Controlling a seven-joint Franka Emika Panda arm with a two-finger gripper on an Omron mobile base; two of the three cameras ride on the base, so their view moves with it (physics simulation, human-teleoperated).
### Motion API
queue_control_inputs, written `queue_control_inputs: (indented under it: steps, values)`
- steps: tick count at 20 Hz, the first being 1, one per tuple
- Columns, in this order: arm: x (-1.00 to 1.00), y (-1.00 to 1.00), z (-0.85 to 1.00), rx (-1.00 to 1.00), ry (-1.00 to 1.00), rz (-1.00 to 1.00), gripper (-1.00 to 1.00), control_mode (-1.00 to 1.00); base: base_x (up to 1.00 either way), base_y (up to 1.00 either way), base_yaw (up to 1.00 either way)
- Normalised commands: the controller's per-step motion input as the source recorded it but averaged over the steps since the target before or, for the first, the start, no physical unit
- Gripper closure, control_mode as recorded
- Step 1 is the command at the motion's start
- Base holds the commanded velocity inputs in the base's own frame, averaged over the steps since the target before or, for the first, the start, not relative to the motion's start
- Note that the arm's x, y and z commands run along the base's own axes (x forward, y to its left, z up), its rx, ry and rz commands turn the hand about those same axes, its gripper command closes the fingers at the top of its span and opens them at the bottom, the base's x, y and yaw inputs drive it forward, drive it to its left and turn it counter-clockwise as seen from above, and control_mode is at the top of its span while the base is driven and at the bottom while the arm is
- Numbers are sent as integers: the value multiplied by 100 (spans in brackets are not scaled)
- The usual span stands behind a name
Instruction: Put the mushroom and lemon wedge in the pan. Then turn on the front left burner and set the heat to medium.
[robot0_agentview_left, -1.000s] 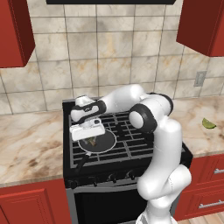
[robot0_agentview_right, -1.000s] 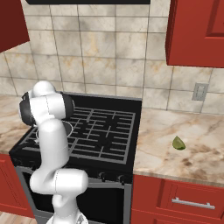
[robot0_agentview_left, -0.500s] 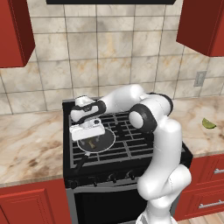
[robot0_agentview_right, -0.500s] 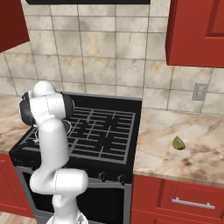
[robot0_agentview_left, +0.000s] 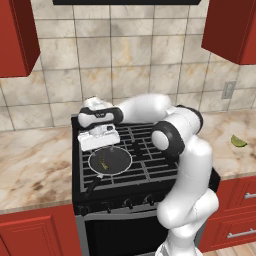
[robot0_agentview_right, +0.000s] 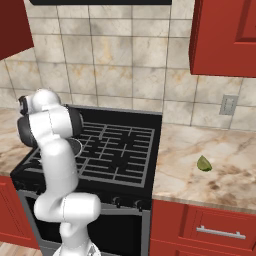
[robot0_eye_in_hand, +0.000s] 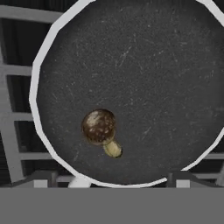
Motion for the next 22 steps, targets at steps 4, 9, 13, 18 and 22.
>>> queue_control_inputs:
  steps: [4, 9, 13, 18, 22]
  values:
    - [-38, -24, 100, 7, 0, 0, -100, -100, 0, 0, 0]
    - [-9, -93, 69, 1, -7, 1, -100, -100, 0, 0, 0]
    - [2, -100, 26, 0, -21, 5, -100, -100, 0, 0, 0]
    - [27, -100, 2, 1, -4, 1, -100, -100, 0, 0, 0]
    - [9, -100, 17, 0, -3, 4, -100, -100, 0, 0, 0]
